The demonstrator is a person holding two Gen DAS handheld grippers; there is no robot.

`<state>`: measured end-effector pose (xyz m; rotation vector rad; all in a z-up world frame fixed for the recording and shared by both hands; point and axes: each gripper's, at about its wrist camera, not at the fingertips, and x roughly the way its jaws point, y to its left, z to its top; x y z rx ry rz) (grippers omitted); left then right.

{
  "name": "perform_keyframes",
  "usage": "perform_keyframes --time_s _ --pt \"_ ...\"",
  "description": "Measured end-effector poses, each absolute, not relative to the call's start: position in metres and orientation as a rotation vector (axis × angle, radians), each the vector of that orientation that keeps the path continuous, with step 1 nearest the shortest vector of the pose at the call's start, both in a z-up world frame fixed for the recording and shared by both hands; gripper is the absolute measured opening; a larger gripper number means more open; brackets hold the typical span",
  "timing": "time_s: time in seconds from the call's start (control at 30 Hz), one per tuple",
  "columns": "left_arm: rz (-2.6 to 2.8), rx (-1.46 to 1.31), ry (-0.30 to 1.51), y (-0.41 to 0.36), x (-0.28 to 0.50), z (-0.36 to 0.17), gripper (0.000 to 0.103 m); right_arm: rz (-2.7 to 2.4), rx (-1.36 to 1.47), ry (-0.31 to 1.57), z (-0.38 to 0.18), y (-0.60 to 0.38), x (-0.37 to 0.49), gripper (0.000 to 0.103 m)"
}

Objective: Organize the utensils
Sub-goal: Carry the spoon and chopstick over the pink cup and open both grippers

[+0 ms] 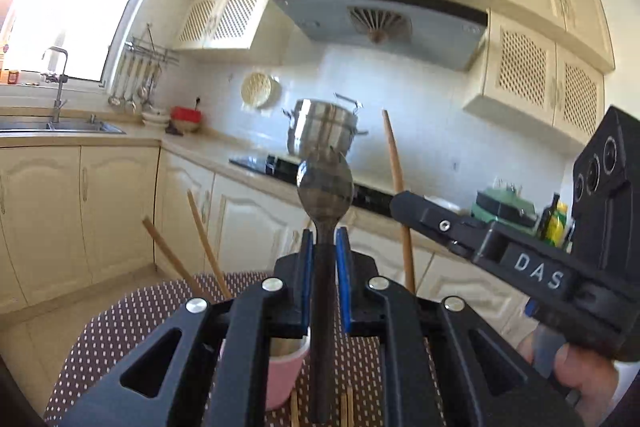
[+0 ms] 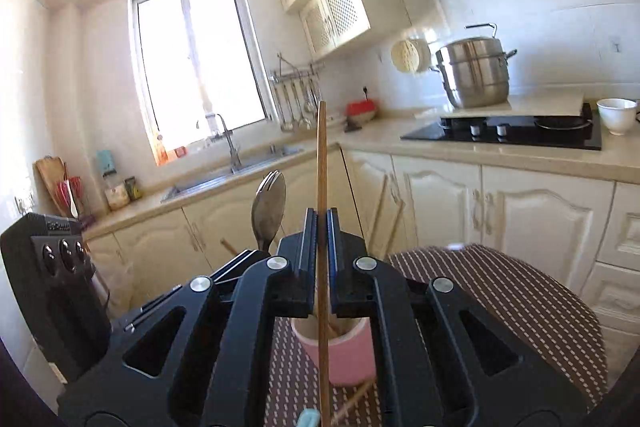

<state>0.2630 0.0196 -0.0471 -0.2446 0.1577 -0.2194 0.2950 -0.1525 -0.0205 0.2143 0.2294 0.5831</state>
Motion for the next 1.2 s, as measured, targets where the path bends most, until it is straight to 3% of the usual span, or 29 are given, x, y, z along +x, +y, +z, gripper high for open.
perform_keyframes --time_s 0.2,0.53,1.2 --pt "-0.163 -0.286 0.078 0.037 0.286 -0.046 0.011 0.574 0.265 0.136 -0.016 -0.140 0.323 0.005" --pt "-0.145 -0.344 0.101 0.049 0.320 -0.078 0.011 0.543 0.310 0.052 -0.025 -0.131 0.351 0.005" --pt "-0.117 -0.316 0.208 0.045 0.309 -0.108 0.011 0.531 0.275 0.130 -0.063 -0.134 0.343 0.006"
